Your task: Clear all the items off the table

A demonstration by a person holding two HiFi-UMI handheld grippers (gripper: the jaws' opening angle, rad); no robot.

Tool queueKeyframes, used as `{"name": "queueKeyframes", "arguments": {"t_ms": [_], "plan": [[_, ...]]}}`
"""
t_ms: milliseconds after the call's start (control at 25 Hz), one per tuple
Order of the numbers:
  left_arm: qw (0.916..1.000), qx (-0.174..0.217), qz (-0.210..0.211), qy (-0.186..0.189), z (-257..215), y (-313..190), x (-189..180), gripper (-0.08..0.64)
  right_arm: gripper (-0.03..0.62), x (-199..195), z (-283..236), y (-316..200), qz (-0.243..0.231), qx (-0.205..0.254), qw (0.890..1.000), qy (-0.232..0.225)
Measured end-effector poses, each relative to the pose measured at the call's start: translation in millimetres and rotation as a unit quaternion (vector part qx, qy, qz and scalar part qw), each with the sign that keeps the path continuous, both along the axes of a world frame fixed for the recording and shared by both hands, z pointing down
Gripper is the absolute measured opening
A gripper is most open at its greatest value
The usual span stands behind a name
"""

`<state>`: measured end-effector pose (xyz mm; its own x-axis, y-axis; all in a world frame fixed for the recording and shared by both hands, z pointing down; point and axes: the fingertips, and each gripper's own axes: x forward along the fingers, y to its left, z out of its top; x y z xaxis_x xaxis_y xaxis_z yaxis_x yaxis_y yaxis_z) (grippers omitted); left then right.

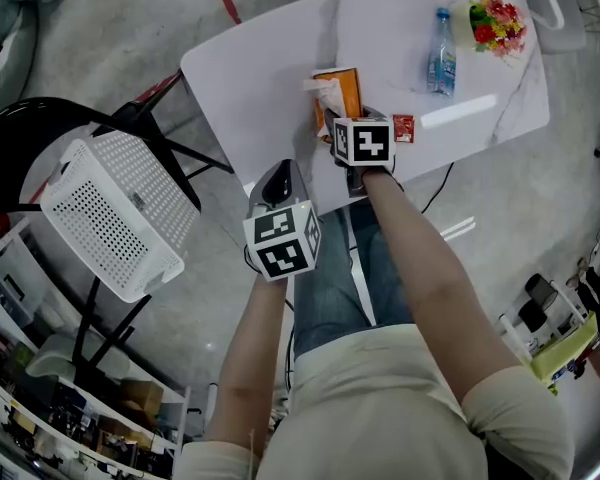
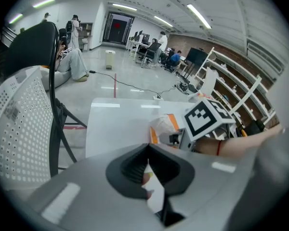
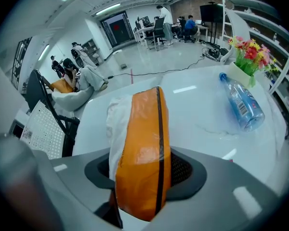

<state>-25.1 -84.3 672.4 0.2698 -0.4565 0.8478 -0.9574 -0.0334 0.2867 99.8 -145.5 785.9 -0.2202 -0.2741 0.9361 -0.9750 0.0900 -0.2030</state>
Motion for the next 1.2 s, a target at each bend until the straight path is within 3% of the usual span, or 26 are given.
{"name": "queueKeyframes", "arguments": {"t_ms": [840, 1200], "plan": [[0.9989, 0.031, -0.022, -0.026, -59.4, 32.7, 36.5, 0.009, 0.244, 41.3, -80.8, 26.0, -0.019, 0.051, 0.998, -0.019], [0.9983, 0.046, -0.026, -0.026, -86.1, 63.1, 75.0, 0.009, 0.244, 69.7, -124.4, 49.2, -0.026, 0.071, 0.996, -0.039]]}}
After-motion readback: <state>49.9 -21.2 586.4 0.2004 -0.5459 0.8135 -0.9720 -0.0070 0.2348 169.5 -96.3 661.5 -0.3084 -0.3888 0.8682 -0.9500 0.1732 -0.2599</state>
